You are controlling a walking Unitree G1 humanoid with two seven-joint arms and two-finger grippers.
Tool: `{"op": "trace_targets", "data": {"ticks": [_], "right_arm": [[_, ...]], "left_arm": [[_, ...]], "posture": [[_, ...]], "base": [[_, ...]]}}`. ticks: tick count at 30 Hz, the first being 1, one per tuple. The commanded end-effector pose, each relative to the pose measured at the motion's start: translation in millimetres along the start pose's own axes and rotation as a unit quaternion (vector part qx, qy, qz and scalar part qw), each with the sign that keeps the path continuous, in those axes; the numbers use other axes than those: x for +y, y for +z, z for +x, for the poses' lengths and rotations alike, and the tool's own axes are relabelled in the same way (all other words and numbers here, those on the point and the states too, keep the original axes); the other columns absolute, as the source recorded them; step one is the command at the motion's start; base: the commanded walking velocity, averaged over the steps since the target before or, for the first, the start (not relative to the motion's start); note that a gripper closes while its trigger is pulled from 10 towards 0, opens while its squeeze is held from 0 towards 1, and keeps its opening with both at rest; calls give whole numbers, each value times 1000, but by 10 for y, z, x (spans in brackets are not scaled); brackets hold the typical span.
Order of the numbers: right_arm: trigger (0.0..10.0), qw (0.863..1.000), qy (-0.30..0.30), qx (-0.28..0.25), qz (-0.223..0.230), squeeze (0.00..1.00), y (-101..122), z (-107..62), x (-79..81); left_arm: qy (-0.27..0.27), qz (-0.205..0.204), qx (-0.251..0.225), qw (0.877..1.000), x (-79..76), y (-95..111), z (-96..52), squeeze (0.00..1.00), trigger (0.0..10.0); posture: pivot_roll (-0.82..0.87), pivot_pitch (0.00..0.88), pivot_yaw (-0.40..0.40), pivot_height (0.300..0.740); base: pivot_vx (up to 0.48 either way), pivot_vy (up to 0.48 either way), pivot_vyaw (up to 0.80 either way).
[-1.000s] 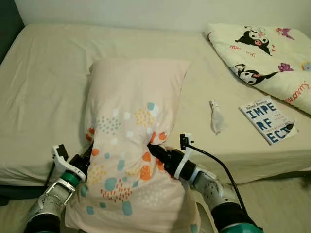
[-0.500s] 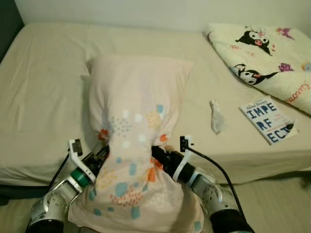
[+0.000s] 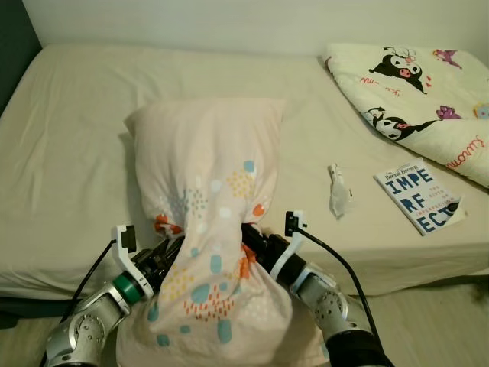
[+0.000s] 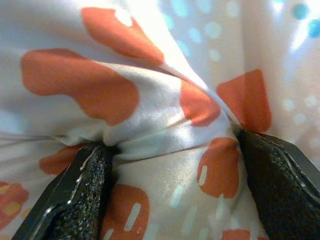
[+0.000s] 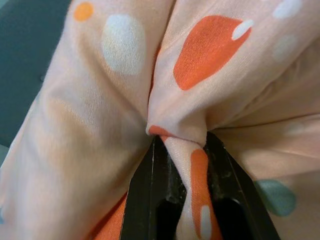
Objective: Clean up the room
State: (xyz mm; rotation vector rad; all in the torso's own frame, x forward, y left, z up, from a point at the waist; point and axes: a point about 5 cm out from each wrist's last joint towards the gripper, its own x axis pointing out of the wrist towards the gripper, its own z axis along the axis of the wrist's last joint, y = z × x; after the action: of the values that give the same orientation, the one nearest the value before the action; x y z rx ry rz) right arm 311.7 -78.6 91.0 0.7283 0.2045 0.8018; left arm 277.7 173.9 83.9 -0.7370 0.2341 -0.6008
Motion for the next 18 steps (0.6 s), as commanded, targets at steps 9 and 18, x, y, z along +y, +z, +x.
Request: {"op": "trace_targets", "data": {"ticks": [9,18], "right_arm": [[10000,999,36,-11,21,0,-59,121,164],[10000,999,32,-16,26,0,-89,112,171]], "left_arm": [[25,45,-11,999,-87,37,102,0,10000],[51,74,-49,995,-98,204,152,0,10000]], "posture": [[184,80,-38,660],[190,74,-22,680]], "base": [[0,0,0],[0,0,0]]}}
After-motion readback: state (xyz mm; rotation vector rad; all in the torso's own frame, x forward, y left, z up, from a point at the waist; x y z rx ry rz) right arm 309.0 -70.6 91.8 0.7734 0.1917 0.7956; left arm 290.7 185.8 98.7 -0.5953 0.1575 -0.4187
